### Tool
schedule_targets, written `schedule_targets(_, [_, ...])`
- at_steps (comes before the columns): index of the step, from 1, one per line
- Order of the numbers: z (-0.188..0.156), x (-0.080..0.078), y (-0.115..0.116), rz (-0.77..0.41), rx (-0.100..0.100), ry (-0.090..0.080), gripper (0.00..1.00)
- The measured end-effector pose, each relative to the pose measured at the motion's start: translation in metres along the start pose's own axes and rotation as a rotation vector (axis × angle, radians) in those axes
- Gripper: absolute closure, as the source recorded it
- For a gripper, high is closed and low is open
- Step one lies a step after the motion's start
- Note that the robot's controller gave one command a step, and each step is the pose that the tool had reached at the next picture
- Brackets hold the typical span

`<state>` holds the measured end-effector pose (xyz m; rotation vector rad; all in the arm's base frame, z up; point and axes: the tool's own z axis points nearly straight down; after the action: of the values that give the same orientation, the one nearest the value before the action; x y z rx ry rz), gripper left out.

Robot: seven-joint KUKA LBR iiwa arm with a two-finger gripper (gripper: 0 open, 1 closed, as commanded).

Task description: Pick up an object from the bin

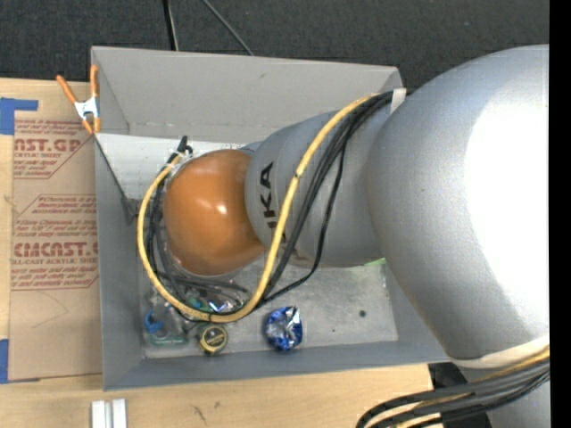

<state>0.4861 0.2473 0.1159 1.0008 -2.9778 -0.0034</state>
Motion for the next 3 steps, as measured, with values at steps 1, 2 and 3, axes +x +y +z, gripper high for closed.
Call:
schedule_targets(1, [0.0, 0.0, -0.001, 0.001, 0.0, -0.001, 0.0])
schedule_targets(2, [0.047, -0.018, -0.02, -0.139, 0.003, 0.003, 0.0])
schedule_targets(3, [0.044, -0.019, -0.022, -0.14, 0.007, 0.005, 1.0])
